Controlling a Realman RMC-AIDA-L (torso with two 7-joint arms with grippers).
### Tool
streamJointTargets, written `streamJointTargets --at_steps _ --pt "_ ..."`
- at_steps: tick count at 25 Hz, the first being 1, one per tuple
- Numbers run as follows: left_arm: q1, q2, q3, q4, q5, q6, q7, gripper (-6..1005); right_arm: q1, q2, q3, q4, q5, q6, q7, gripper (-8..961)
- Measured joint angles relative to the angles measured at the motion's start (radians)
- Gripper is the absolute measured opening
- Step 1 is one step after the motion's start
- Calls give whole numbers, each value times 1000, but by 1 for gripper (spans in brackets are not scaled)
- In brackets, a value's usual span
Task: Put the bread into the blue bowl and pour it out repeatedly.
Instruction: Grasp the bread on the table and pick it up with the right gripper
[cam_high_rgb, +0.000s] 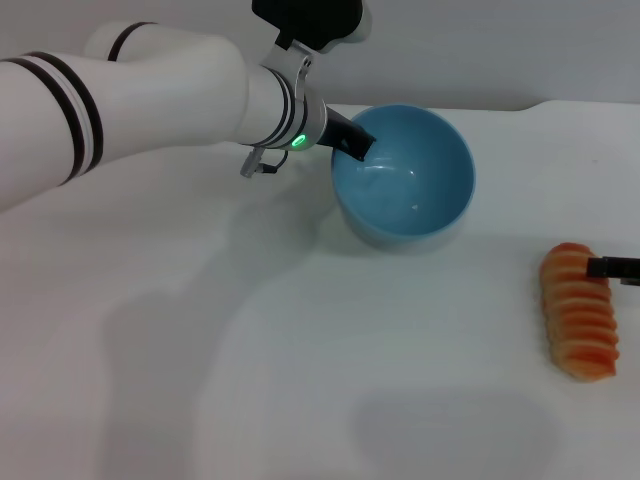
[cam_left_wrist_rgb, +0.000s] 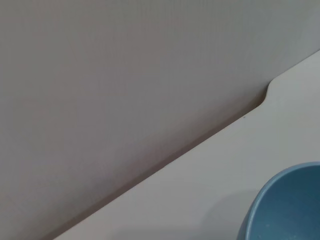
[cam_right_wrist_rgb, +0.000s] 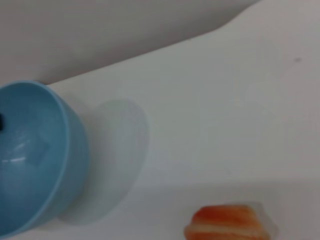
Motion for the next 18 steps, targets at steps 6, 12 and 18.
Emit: streamJointTargets --at_steps 6,12,18 --pt "0 0 3 0 -5 -3 0 -1 15 -2 -23 35 -25 39 11 687" --pt "1 -1 4 0 -7 -6 0 -2 43 1 -66 119 -23 110 11 688" --pt "2 -1 5 0 -7 -4 0 -2 48 3 -65 142 -17 140 12 688"
